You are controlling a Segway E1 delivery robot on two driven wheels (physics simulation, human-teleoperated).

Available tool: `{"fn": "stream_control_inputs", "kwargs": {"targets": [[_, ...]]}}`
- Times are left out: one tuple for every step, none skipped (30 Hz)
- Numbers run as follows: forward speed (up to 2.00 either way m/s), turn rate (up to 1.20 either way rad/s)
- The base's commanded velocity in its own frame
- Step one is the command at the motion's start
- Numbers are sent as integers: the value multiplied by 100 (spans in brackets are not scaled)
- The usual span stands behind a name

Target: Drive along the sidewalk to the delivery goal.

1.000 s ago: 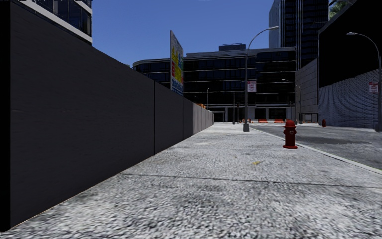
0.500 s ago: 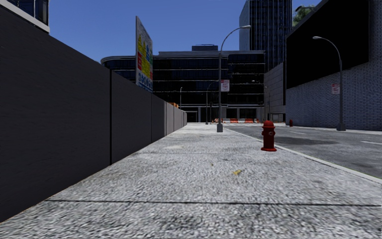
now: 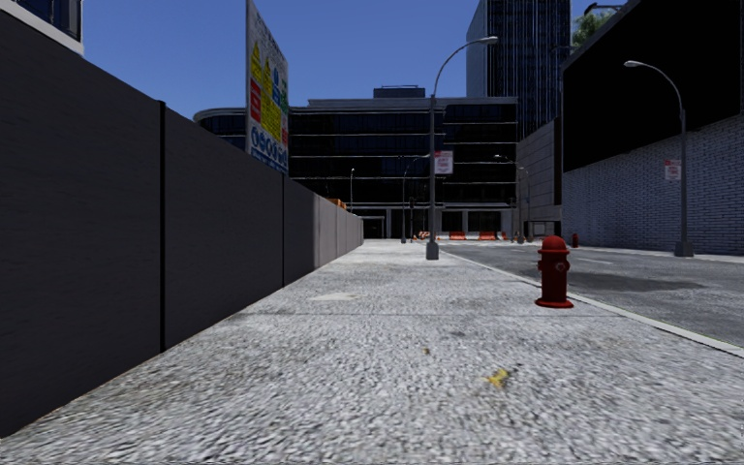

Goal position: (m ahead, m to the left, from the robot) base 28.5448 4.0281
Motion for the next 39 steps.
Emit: {"fn": "stream_control_inputs", "kwargs": {"targets": [[200, 0], [200, 0], [200, 0], [200, 0], [200, 0], [200, 0], [200, 0], [200, 0], [200, -9], [200, -9], [200, -20], [200, -25], [200, -26], [200, -26], [200, -26], [200, -25], [200, -25], [200, -3], [200, 0], [200, 0], [200, 0], [200, 0], [200, 0], [200, 0], [200, 0], [200, 0], [200, 0], [200, 0], [200, 0], [200, 0], [200, 0], [200, 0], [200, 0], [200, 0], [200, 0], [200, 0], [200, 0], [200, 0], [200, 0]]}}
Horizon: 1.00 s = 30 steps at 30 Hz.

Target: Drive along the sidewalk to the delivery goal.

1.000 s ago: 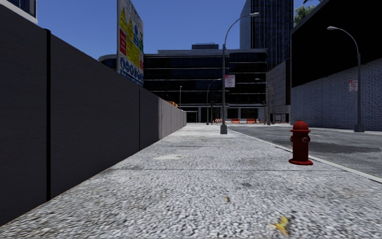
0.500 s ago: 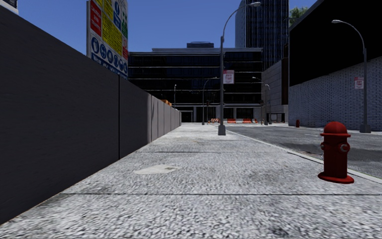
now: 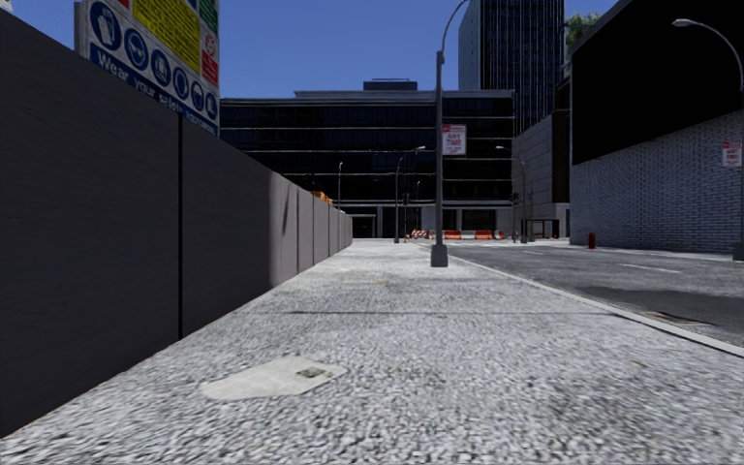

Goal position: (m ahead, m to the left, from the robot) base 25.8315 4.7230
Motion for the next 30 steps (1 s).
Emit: {"fn": "stream_control_inputs", "kwargs": {"targets": [[200, 0], [200, 0], [200, 0], [200, 0], [200, 0], [200, 0], [200, 0], [200, 0], [200, 0], [200, 0], [200, 0], [200, 0], [200, 0], [200, 0], [200, 0], [200, 0], [200, 0], [200, 0], [200, 0], [200, 0], [200, 0], [200, 0], [200, 0], [200, 0], [200, 0], [200, 0], [200, 0], [200, 0], [200, 0], [200, 0]]}}
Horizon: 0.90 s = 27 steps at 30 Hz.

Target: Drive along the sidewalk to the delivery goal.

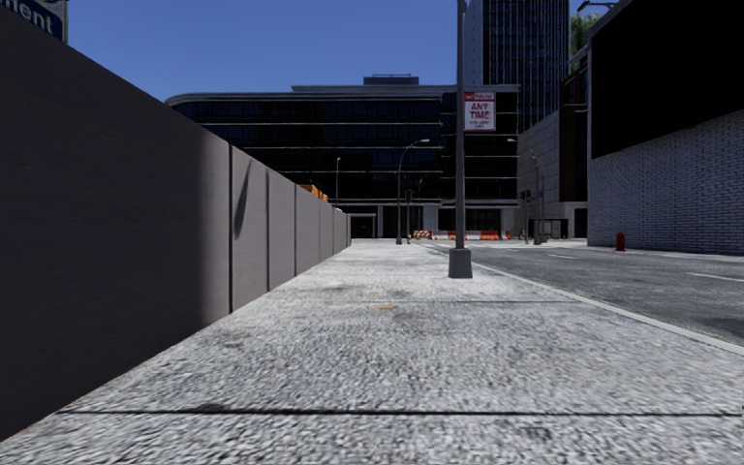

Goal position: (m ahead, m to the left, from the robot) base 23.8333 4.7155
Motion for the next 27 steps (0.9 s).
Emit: {"fn": "stream_control_inputs", "kwargs": {"targets": [[200, 0], [200, 0], [200, 0], [200, 0], [200, 0], [200, 0], [200, 0], [200, 0], [200, -1], [200, -1], [200, -14], [200, -20], [200, -21], [200, -22], [200, -22], [200, -22], [200, -14], [200, 0], [200, 0], [200, 0], [200, 0], [200, 0], [200, 0], [200, 0], [200, 0], [200, 0], [200, 0]]}}
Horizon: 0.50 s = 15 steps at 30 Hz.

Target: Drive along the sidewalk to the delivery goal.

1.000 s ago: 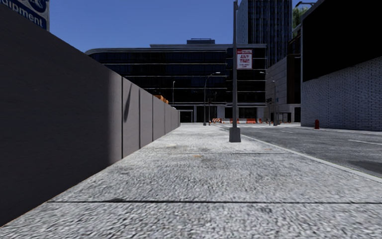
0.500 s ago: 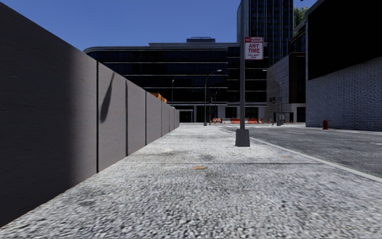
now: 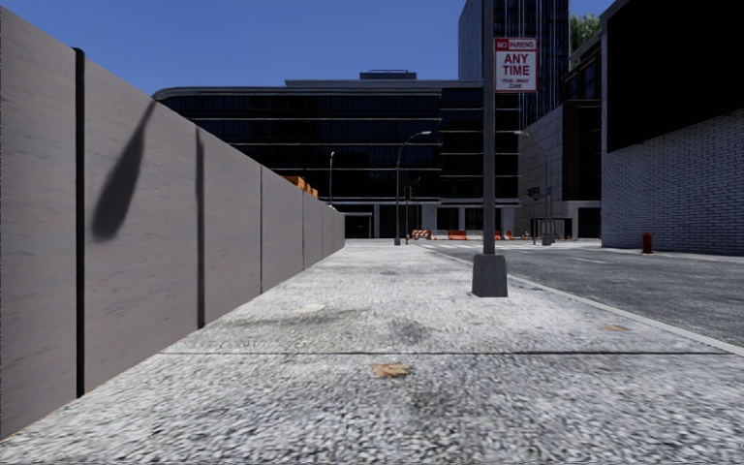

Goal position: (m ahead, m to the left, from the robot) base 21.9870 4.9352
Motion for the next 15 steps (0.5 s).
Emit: {"fn": "stream_control_inputs", "kwargs": {"targets": [[200, 0], [200, 0], [200, 0], [200, 0], [200, 0], [200, 0], [200, 0], [200, 0], [200, 0], [200, 0], [200, 0], [200, 0], [200, 0], [200, 0], [200, 0]]}}
